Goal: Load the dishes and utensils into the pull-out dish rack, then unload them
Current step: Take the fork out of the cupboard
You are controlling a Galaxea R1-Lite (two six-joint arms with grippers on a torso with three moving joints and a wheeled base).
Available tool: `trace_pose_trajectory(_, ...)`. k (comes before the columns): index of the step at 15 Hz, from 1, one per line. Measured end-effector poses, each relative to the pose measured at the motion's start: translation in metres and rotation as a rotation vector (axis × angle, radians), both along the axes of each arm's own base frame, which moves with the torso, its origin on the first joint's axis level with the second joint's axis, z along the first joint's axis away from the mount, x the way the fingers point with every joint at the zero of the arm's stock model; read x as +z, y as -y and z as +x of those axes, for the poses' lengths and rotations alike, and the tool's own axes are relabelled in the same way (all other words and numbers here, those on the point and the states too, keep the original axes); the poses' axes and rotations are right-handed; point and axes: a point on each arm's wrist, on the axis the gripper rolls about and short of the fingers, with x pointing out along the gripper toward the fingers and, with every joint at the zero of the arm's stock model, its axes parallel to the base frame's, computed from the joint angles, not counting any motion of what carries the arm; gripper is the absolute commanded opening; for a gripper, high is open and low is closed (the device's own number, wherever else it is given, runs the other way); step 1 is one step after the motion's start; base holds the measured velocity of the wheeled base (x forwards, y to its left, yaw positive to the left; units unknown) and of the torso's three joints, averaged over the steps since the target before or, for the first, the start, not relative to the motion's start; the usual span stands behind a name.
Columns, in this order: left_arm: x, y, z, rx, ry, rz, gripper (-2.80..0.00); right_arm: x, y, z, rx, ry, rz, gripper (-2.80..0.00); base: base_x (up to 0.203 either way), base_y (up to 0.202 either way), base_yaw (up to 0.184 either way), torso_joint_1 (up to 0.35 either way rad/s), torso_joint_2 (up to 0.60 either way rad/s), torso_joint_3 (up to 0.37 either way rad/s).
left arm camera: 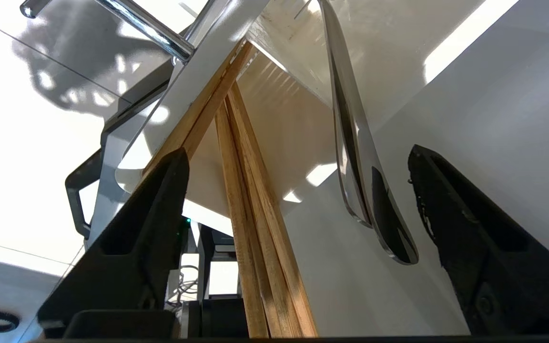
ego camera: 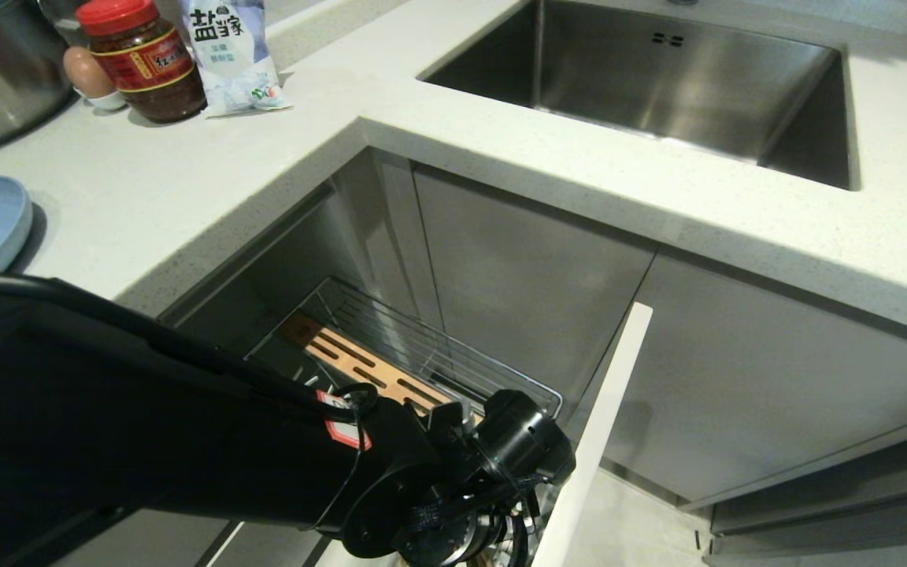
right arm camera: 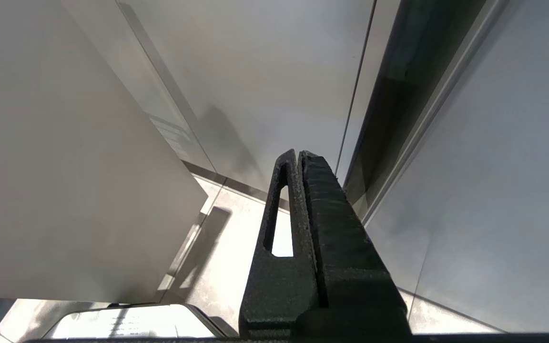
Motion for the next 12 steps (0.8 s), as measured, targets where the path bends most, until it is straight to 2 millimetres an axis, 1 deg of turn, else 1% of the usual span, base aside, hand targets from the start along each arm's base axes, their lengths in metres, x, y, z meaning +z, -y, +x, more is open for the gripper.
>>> trace_pose_trajectory(1,-0.0003,-0.0001,0.0002,0.0,-0.001,0.002,-2.8,0.0,0.0,0.0,0.0,0.0,0.0,-2.8,0.0,0.0,0.0,0.0,0.0,0.0)
trace_pose_trajectory(12,-0.0015,0.0009,0.001,0.002,0.0,0.001,-2.8,0.0,0.0,0.0,0.0,0.0,0.0,-2.8,0.0,0.0,0.0,0.0,0.0,0.0)
